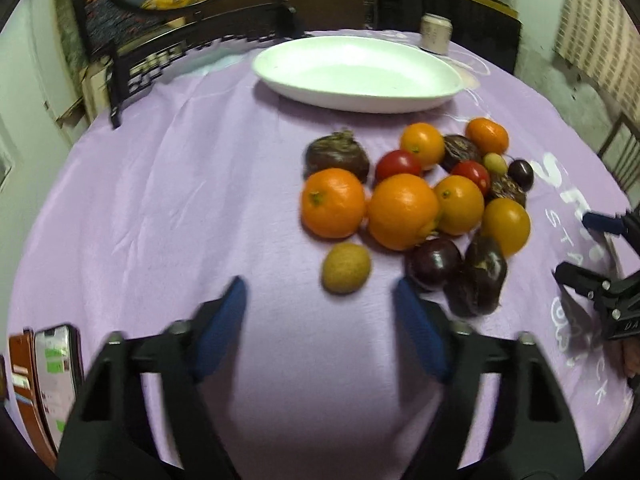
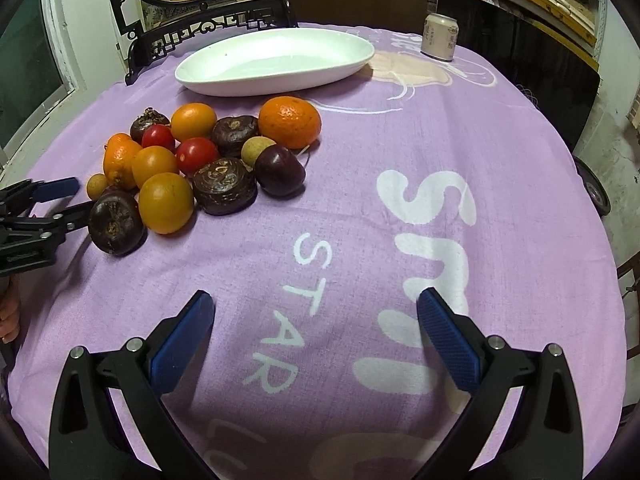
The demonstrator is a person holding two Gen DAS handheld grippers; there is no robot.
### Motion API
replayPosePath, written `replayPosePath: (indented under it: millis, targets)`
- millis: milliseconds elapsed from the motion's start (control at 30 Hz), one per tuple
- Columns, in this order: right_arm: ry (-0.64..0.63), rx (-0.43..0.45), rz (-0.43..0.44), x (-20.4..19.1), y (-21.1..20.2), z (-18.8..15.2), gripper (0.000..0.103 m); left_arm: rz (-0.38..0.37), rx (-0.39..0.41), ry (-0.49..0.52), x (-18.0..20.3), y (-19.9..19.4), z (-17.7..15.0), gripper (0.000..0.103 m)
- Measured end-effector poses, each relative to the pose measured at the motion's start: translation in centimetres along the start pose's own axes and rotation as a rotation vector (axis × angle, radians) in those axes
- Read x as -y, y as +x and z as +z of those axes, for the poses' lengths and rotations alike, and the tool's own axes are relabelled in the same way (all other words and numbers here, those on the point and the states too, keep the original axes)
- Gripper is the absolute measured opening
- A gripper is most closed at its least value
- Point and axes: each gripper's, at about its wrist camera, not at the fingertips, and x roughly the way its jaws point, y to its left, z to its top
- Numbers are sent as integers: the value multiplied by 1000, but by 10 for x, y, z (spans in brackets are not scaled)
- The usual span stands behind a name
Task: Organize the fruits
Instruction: 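Grasp the small yellow fruit with the left tool while the right tool grasps a dark cherry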
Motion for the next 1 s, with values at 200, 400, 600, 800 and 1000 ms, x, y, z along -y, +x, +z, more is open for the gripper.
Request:
replayPosePath:
  millis: [200, 400, 600, 800, 1000]
  targets:
    - [-3, 6, 17, -1, -1, 0, 102, -46, 21, 31, 3, 7, 12, 44]
    - [21, 55, 74, 2, -9, 2, 92, -95, 33, 51, 11, 2, 6, 25]
    - [51, 80, 162, 6, -15, 12, 75, -125, 71, 35, 9, -13, 2, 25]
    - [55, 39, 173, 5, 8, 41, 56, -145, 77, 4, 2, -16, 2, 25]
    - [136, 29, 251, 18, 19, 52, 50, -167, 49, -13, -2, -10, 1, 25]
